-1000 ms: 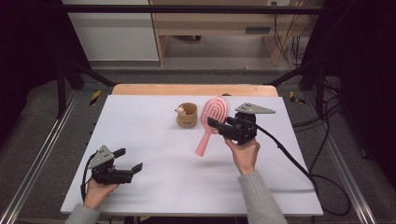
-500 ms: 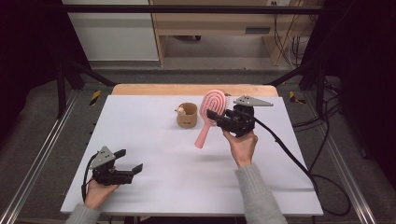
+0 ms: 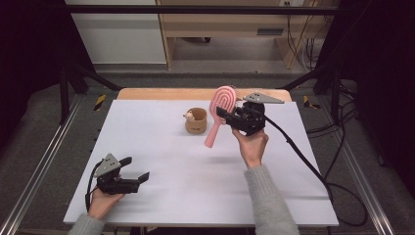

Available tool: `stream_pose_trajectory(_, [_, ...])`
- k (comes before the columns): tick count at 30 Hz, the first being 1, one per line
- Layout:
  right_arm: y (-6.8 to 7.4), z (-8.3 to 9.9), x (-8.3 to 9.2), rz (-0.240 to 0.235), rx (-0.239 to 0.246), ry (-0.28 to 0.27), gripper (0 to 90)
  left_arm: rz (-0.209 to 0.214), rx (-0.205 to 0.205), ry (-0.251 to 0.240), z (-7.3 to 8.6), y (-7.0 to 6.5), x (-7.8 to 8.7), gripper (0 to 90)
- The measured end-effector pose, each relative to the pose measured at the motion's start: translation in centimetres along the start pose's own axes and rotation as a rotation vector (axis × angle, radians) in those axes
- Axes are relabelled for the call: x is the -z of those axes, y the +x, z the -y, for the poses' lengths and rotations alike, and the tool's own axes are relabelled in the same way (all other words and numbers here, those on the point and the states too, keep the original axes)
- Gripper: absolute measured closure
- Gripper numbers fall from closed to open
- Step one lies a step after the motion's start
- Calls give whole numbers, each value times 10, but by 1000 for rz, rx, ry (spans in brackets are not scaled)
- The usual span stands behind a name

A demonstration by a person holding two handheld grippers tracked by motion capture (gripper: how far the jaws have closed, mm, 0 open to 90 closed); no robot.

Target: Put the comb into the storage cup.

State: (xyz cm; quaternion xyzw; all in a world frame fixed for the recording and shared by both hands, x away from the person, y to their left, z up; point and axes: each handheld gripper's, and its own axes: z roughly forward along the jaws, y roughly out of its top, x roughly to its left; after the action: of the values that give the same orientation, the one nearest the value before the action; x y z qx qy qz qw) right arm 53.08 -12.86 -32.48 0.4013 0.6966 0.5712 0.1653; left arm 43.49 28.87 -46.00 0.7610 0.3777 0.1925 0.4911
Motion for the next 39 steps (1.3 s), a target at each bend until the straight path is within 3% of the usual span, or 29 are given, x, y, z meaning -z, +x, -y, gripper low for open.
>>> stream_pose_trajectory(39, [-10, -34, -35, 82, 2, -23, 632, -1, 9, -1, 1, 3, 1, 60])
